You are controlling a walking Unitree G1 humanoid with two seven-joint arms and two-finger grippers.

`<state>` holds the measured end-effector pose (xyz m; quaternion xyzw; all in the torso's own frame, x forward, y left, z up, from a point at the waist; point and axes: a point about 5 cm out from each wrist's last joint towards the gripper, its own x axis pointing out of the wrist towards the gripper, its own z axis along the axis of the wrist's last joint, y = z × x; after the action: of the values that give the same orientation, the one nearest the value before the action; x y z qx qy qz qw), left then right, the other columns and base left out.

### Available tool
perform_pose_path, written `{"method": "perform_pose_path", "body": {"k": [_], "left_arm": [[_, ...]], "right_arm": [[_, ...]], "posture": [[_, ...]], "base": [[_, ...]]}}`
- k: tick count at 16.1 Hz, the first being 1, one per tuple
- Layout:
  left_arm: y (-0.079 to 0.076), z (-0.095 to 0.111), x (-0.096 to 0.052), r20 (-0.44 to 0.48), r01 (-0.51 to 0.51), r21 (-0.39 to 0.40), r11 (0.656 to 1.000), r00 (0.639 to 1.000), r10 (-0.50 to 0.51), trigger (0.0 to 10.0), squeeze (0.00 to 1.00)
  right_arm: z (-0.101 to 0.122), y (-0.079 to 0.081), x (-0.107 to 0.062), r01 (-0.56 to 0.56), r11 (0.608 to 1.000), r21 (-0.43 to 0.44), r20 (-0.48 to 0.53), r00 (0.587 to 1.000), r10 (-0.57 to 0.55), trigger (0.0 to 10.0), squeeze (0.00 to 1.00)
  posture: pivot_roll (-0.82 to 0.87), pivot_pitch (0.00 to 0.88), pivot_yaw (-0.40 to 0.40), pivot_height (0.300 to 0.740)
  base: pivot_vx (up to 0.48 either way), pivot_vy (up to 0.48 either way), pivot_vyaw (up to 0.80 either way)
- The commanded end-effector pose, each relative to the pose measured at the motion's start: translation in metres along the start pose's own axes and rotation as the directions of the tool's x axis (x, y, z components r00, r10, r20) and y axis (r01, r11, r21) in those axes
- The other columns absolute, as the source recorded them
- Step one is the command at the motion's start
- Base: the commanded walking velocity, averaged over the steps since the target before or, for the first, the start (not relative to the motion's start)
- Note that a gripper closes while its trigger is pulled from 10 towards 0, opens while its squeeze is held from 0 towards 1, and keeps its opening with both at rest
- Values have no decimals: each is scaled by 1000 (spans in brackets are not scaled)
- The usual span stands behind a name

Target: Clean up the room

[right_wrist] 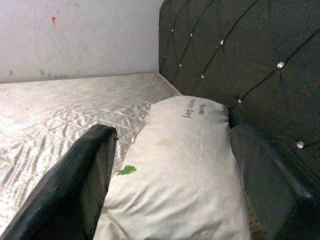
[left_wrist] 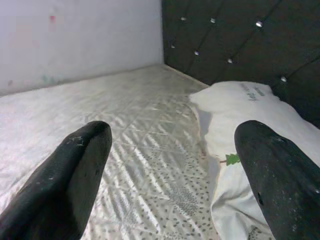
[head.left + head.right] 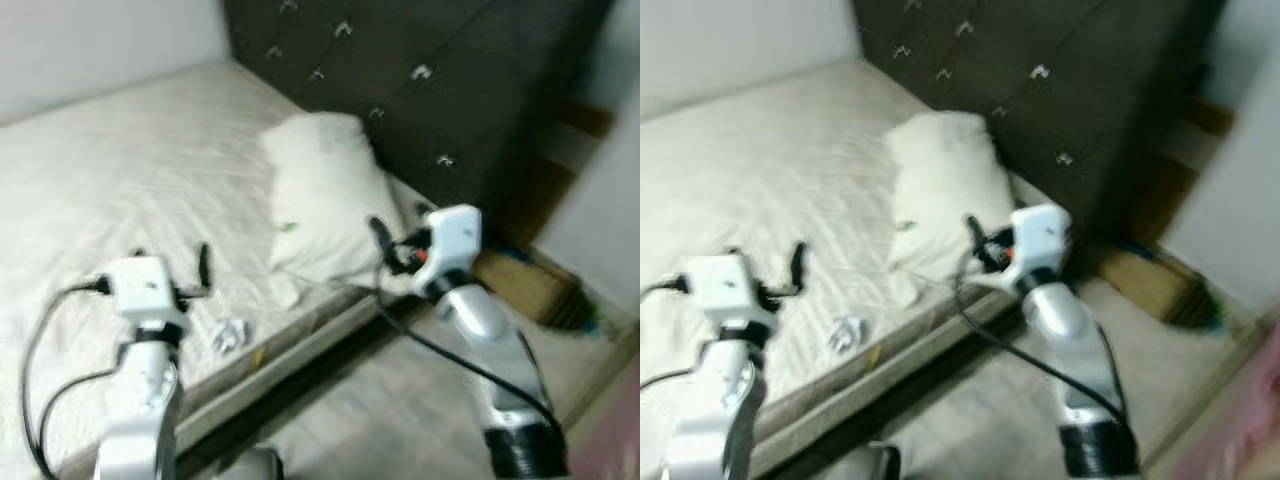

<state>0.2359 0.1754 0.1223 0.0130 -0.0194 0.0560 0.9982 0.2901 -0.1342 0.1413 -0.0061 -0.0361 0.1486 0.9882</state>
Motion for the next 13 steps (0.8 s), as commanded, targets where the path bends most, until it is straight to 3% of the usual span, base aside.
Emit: {"method": "perform_pose_path", "body": {"k": [1,13], "left_arm": [[6,2,0,4,-16,15,1000,1000,16,10000,0],[5,3,2,9,19,11,1000,1000,-19,10000,0]], "right_arm": [[2,7,3,-18,1000,11,12,1000,18,10000,0],[3,7,5,-13,1000,19,26,1000,12,10000,0]], "posture": [[75,51,-31,740],[72,59,-31,740]], "base": [[0,0,800],[0,0,800]]}}
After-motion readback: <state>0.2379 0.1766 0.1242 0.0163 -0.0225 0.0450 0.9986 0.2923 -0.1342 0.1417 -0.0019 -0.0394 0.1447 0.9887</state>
